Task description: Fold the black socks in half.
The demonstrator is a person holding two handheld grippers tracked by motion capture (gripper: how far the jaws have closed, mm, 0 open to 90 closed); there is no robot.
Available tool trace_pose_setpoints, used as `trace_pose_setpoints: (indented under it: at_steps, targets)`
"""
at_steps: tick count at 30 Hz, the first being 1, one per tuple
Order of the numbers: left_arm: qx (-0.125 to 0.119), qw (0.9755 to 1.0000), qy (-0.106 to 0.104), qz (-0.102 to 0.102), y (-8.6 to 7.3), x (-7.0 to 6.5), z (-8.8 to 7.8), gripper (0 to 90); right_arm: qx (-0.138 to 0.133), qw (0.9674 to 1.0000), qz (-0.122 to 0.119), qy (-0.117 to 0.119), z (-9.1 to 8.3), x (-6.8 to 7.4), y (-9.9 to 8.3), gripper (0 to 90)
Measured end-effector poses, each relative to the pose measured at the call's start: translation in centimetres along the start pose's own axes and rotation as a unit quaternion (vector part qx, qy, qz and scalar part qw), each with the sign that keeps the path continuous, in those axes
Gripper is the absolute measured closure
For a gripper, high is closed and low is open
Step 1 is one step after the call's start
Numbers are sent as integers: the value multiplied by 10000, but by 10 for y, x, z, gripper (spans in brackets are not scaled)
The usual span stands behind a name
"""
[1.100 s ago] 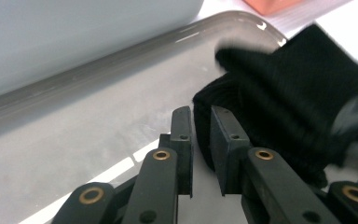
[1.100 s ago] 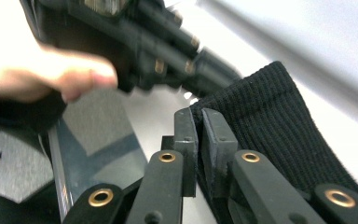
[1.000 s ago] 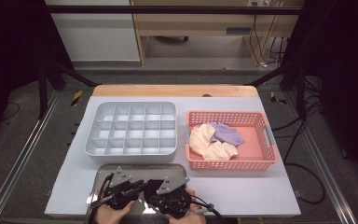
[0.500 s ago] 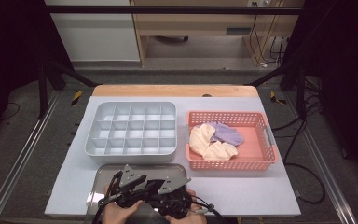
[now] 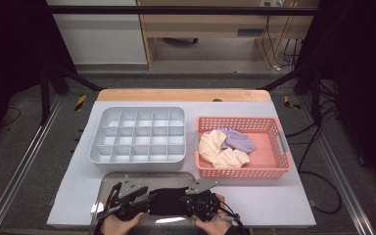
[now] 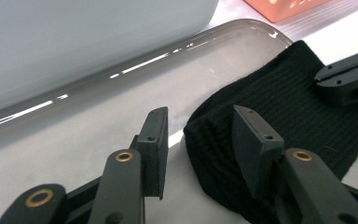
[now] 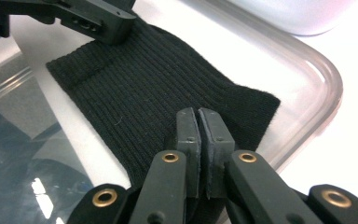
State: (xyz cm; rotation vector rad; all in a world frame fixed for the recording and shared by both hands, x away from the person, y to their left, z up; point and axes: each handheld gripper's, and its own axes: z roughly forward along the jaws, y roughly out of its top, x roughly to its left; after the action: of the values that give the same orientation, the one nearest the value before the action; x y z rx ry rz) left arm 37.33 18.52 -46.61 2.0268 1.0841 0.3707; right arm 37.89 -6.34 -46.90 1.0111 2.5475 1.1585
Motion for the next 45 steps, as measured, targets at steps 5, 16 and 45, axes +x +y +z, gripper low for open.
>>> trace_pose_setpoints:
  at_steps: [5,16,45]
  targets:
    - [-61,10000,-40,-4,3,-1,-3,551,-217,9997,78,63,-10,-3,3,836]
    - [-178,9986,-437,243,24,-22,-8,699,-382,9980,501,-17,-37,-14,-8,683]
    - [412,9974,-507,305,13,-37,21,887,-290,9979,544,209,-26,-7,-8,844]
